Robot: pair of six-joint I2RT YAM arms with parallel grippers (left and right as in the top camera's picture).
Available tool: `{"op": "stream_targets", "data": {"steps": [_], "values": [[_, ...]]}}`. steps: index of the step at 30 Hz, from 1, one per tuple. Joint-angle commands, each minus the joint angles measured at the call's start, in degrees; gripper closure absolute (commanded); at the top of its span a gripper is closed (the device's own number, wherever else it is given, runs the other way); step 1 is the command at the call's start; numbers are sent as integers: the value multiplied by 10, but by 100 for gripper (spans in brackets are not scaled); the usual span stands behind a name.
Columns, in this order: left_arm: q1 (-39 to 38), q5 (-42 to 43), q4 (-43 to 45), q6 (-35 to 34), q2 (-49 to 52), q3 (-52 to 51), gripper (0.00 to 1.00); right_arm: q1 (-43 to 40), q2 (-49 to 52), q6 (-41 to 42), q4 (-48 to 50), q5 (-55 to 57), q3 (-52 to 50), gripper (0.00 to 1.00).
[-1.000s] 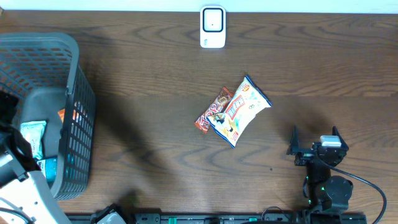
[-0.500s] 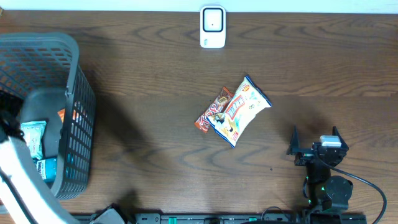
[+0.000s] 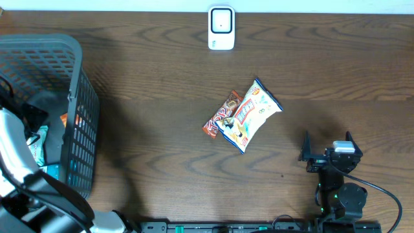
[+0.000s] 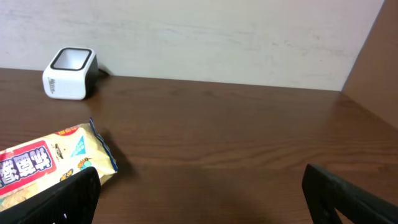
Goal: Scan the item barcode
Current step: 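Reach the left gripper down into the basket toward the mint-green packet, then grasp the mint-green packet with the left gripper and lift it out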
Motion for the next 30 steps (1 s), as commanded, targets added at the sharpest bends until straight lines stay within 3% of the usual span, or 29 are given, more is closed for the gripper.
{"op": "stream_targets", "data": {"steps": [1, 9, 18, 20, 21, 23, 24, 25, 30], "values": [[4, 1, 0, 75, 36, 5, 2, 5, -2, -5, -2, 1, 0, 1], [11, 1, 9, 156, 90, 4, 2, 5, -2, -5, -2, 1, 0, 1], [24, 8, 37, 179, 145, 3, 6, 5, -2, -5, -2, 1, 0, 1], [24, 8, 39, 181, 165, 3, 20, 5, -2, -5, -2, 1, 0, 1], [24, 8, 39, 181, 176, 3, 35, 5, -2, -5, -2, 1, 0, 1], [24, 8, 37, 180, 196, 3, 75, 5, -2, -5, -2, 1, 0, 1], [24, 12, 37, 180, 205, 3, 87, 5, -2, -5, -2, 1, 0, 1], [24, 23, 37, 180, 210, 3, 92, 5, -2, -5, -2, 1, 0, 1], [24, 51, 41, 170, 186, 9, 92, 5, -2, -5, -2, 1, 0, 1]]}}
